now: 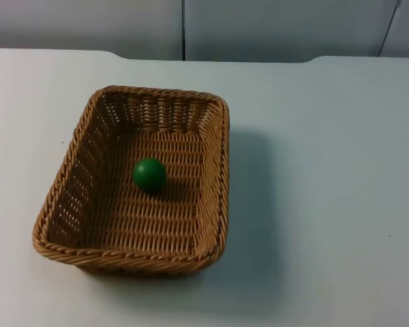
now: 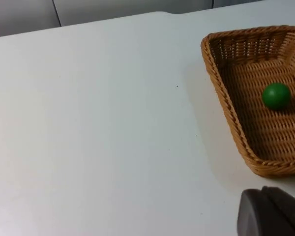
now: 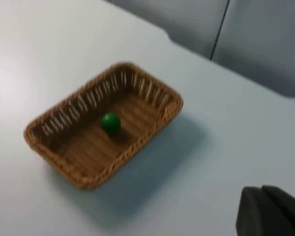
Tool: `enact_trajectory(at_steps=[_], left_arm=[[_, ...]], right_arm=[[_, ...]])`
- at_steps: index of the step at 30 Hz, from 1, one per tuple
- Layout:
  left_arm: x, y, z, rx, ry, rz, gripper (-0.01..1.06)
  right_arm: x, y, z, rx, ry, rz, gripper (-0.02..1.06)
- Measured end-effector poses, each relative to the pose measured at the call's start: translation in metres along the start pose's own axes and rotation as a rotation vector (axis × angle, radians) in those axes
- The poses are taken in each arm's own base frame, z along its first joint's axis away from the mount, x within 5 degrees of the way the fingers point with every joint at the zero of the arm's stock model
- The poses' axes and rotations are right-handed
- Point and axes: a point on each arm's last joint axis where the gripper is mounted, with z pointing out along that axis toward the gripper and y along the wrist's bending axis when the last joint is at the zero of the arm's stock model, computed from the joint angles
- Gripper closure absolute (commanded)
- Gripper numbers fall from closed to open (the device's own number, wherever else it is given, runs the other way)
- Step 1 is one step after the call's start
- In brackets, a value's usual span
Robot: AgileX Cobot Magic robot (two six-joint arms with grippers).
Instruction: Pick up the basket with the left hand and place the ball into the basket with the right hand.
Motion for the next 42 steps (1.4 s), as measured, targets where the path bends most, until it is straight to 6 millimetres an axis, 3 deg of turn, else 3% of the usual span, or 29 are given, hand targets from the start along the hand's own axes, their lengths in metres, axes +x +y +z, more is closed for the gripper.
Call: enact_trajectory(at_steps=[3, 4, 8, 9, 13, 14, 18, 21, 29, 37, 42], left_arm=[[0.000, 0.000, 0.000, 0.000, 0.000, 0.000, 1.05], [0.000, 0.000, 0.000, 0.000, 0.000, 0.000, 1.05], [0.000, 0.000, 0.000, 0.000, -0.002, 0.000, 1.05], [0.000, 0.000, 0.000, 0.000, -0.002, 0.000, 1.05], [0.000, 0.000, 0.000, 0.000, -0.003, -0.004, 1.05], [0.000, 0.000, 0.000, 0.000, -0.003, -0.004, 1.05], [0.000, 0.000, 0.000, 0.000, -0.003, -0.004, 1.05], [0.000, 0.000, 0.000, 0.000, -0.004, -0.004, 1.05], [0.000, 0.000, 0.000, 0.000, -0.005, -0.004, 1.05], [0.000, 0.000, 0.000, 0.000, -0.005, -0.004, 1.05], [0.000, 0.000, 0.000, 0.000, -0.005, -0.004, 1.05]], right_arm=[[0.053, 0.003, 0.009, -0.005, 0.041, -0.008, 1.05], [0.053, 0.003, 0.009, -0.005, 0.041, -0.008, 1.05], [0.112, 0.010, 0.012, -0.047, -0.020, 0.007, 1.05], [0.112, 0.010, 0.012, -0.047, -0.020, 0.007, 1.05], [0.157, 0.014, 0.007, -0.083, -0.094, 0.033, 1.05], [0.157, 0.014, 0.007, -0.083, -0.094, 0.033, 1.05], [0.195, 0.017, 0.005, -0.101, -0.169, 0.052, 1.05], [0.201, 0.020, 0.010, -0.132, -0.153, 0.059, 1.05], [0.194, 0.022, 0.010, -0.148, -0.238, 0.076, 1.05], [0.194, 0.023, 0.010, 0.049, -0.233, 0.188, 1.05], [0.193, 0.025, 0.010, 0.277, -0.221, 0.316, 1.05]])
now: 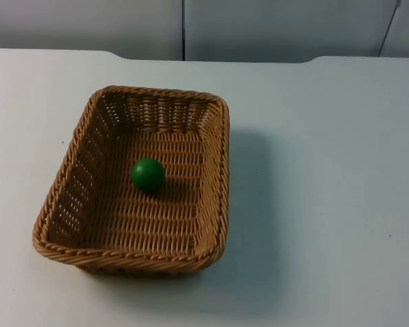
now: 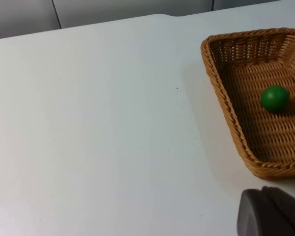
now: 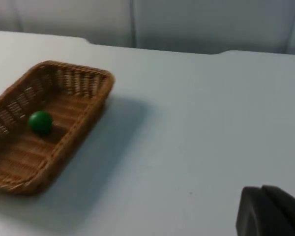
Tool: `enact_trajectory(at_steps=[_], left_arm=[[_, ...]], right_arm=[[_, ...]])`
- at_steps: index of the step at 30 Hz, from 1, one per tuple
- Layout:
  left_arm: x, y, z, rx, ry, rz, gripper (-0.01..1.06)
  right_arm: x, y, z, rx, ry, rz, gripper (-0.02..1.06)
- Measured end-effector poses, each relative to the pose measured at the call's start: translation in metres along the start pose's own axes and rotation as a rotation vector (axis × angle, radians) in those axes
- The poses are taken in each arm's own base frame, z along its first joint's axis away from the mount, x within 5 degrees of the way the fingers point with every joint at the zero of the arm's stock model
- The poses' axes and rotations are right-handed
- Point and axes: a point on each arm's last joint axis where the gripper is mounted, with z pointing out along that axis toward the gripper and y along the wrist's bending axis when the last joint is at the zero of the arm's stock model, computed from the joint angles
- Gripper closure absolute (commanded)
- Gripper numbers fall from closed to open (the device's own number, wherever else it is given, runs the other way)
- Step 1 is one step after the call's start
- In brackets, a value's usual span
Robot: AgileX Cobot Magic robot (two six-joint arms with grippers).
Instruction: Pick up the basket with the left hand and place the ball into the basket with the right hand.
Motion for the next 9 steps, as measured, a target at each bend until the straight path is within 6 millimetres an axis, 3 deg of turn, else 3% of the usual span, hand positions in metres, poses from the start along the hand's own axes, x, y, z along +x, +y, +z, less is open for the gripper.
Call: enact_trajectory(at_steps=[9], left_arm=[[0.0000, 0.0000, 0.0000, 0.000, 0.000, 0.000, 1.05]], right_arm=[[-0.0002, 0.0015, 0.0002, 0.205, -0.007, 0.085, 1.05]])
